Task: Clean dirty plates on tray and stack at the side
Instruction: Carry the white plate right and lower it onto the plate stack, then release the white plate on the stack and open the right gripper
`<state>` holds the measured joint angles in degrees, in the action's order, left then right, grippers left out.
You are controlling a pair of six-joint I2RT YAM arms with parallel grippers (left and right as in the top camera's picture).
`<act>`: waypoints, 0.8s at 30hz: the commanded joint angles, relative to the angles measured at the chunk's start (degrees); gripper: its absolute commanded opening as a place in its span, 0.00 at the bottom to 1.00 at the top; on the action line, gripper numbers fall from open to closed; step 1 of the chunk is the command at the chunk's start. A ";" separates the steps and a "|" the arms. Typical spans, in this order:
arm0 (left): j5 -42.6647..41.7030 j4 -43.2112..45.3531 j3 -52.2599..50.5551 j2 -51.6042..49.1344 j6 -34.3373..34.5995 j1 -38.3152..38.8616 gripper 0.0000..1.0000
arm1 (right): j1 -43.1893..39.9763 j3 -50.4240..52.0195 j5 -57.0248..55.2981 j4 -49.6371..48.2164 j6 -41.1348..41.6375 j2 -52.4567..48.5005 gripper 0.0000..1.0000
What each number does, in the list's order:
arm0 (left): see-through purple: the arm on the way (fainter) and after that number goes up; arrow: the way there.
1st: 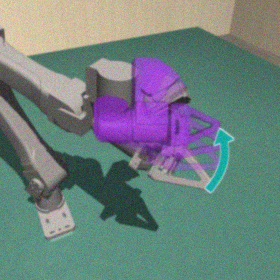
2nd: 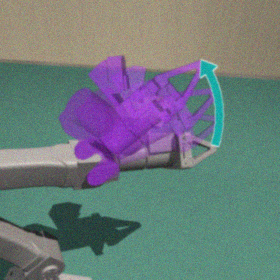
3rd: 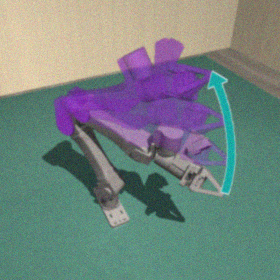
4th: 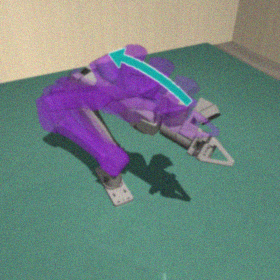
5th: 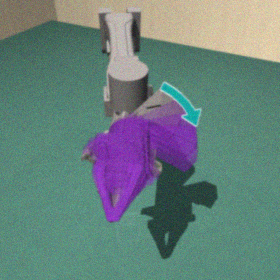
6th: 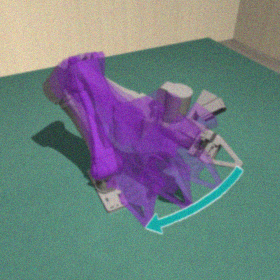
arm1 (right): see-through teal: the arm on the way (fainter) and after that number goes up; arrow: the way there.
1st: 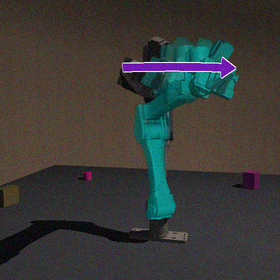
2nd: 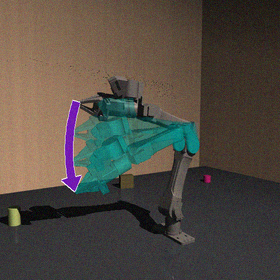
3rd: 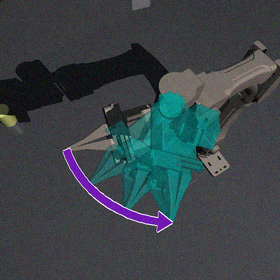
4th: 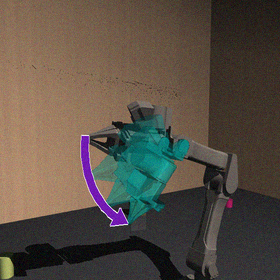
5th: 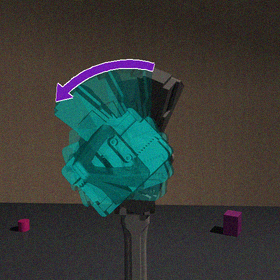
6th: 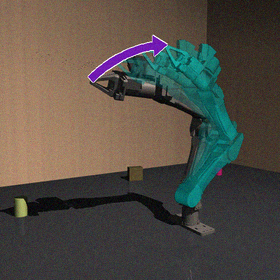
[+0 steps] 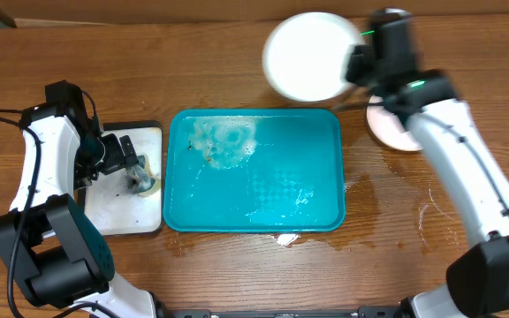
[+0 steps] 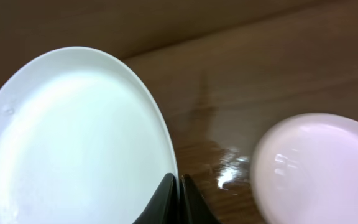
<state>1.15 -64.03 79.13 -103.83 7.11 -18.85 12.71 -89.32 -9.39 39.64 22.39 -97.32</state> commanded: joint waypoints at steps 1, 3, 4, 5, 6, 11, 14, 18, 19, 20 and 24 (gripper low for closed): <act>0.35 0.07 -0.28 0.17 0.81 0.13 1.00 | -10.75 -0.76 6.29 2.34 1.31 0.00 0.04; 0.35 0.07 -0.28 0.17 0.81 0.13 1.00 | -16.33 -0.74 6.54 3.65 -0.15 -0.92 0.04; 0.35 0.07 -0.28 0.17 0.81 0.13 1.00 | -18.40 -0.74 6.51 4.31 -0.35 -1.51 0.04; 0.35 0.07 -0.28 0.17 0.81 0.13 1.00 | -20.59 -0.74 6.54 5.11 -0.35 -2.12 0.04; 0.35 0.07 -0.28 0.17 0.81 0.13 1.00 | -22.23 -0.74 6.54 5.75 -0.33 -2.91 0.04; 0.35 0.07 -0.28 0.17 0.81 0.13 1.00 | -27.23 -0.70 6.60 7.43 -0.31 -8.50 0.04; 0.35 0.07 -0.28 0.17 0.81 0.13 1.00 | -27.47 -0.70 6.49 7.43 -0.33 -11.06 0.04; 0.35 0.07 -0.28 0.17 0.81 0.13 1.00 | -27.47 -0.70 5.81 8.59 -0.24 -12.96 0.04; 0.35 0.07 -0.28 0.17 0.81 0.13 1.00 | -27.47 -0.70 4.70 9.33 0.04 -13.09 0.04; 0.35 0.07 -0.28 0.17 0.81 0.13 1.00 | -27.47 -0.70 3.72 10.01 0.20 -13.09 0.04; 0.35 0.07 -0.28 0.17 0.81 0.13 1.00 | -27.47 -0.72 3.04 11.50 -0.07 -13.07 0.66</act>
<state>1.15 -64.03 79.13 -103.83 7.11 -18.85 -14.87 -89.30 -5.02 50.76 22.48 -110.98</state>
